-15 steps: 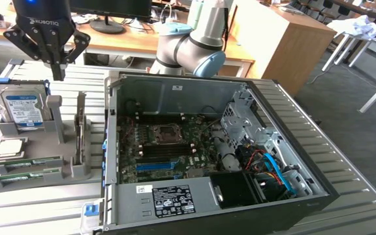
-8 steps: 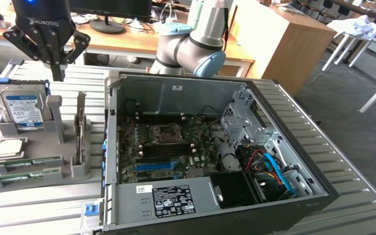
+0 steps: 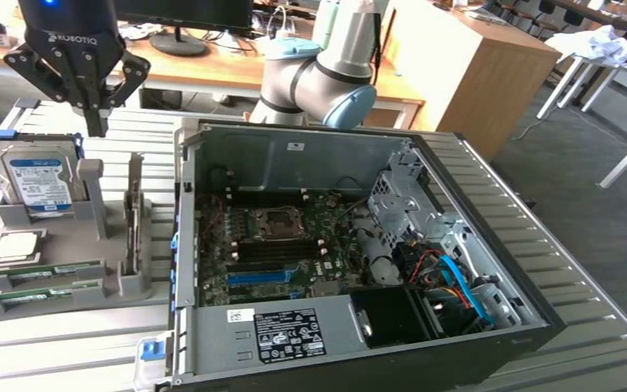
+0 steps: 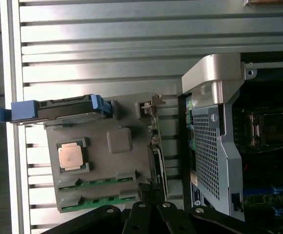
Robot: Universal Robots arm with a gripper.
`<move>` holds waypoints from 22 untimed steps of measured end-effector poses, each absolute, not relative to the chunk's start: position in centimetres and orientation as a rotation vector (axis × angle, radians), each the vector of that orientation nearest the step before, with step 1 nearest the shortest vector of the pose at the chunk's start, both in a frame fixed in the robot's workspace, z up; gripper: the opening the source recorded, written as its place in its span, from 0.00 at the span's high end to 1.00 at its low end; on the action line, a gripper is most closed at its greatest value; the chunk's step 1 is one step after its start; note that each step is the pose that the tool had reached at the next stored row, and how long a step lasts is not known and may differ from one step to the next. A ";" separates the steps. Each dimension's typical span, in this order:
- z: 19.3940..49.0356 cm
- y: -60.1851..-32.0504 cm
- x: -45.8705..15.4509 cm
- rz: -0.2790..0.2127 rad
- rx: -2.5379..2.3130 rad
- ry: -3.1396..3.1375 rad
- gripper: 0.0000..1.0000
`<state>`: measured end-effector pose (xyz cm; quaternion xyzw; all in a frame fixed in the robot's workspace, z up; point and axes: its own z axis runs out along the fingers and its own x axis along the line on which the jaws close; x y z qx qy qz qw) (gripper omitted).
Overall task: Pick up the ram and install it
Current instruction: 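Reach for the ram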
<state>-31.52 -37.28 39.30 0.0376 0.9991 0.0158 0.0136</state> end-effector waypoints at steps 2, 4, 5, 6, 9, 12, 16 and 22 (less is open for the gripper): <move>39.3 -37.3 -31.5 0.049 0.117 3.112 0.90; 39.3 -37.4 -31.5 0.049 0.117 3.112 0.90; 39.3 -37.5 -31.5 0.049 0.117 3.112 0.90; 39.3 -37.5 -31.5 0.049 0.117 3.112 0.90; 39.3 -37.6 -31.5 0.049 0.117 3.112 0.90; 39.3 -37.7 -31.5 0.049 0.117 3.112 0.90; 39.3 -37.8 -31.5 0.049 0.117 3.112 0.90; 39.3 -38.0 -31.5 0.049 0.117 3.112 0.90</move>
